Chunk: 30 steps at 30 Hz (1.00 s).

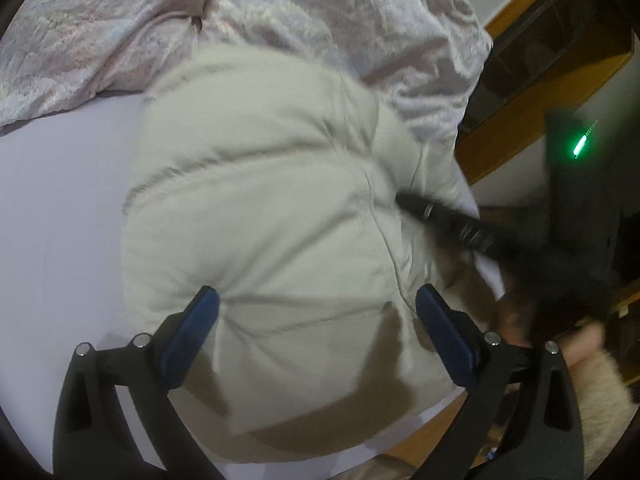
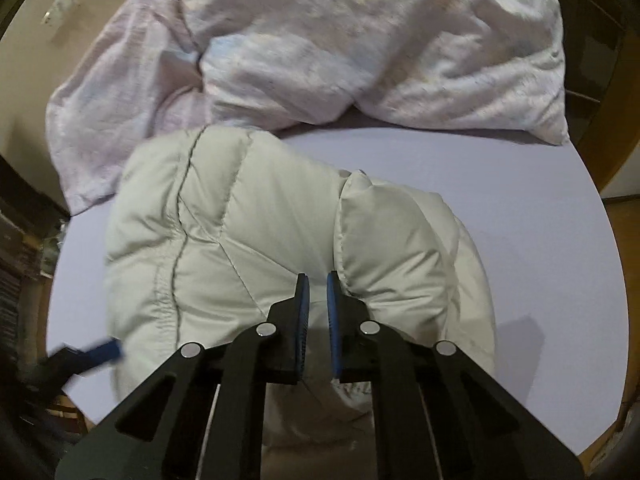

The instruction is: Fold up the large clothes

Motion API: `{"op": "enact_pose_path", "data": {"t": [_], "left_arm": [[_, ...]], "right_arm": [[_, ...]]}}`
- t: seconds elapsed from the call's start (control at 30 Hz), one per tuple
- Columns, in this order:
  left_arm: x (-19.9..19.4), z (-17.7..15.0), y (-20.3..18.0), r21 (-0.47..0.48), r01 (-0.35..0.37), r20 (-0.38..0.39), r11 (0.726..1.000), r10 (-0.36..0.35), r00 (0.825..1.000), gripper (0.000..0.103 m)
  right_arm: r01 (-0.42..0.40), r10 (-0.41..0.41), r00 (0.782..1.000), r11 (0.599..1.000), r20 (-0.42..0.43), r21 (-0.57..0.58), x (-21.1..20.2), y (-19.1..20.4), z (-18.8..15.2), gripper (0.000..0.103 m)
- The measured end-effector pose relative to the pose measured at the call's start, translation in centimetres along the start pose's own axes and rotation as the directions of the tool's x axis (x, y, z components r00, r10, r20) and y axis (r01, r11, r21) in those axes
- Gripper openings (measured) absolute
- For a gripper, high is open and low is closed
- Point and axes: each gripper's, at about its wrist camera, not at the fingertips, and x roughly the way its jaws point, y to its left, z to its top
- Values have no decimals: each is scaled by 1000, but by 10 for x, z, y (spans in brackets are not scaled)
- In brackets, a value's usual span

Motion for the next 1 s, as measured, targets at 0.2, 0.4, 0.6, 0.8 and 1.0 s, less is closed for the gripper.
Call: {"op": "enact_pose_path", "data": {"t": [0.2, 0.4, 0.6, 0.8, 1.0], "left_arm": [[-7, 22, 11, -18, -68, 45, 998, 69, 997, 98], [6, 34, 22, -9, -173, 38, 985, 173, 984, 98], [26, 33, 23, 10, -208, 4, 978, 208, 978, 98], [43, 32, 20, 60, -259, -9, 964, 260, 966, 101], [54, 27, 18, 97, -294, 1, 951, 296, 955, 101]], "right_arm": [[4, -4, 1000, 1000, 1, 3, 14, -13, -6, 8], [8, -8, 1000, 1000, 4, -15, 22, -14, -6, 8], [1, -1, 1000, 1000, 12, -21, 26, -17, -9, 8], [4, -3, 999, 1000, 35, -24, 29, -18, -15, 8], [10, -9, 998, 1000, 65, -17, 31, -18, -21, 8]]}}
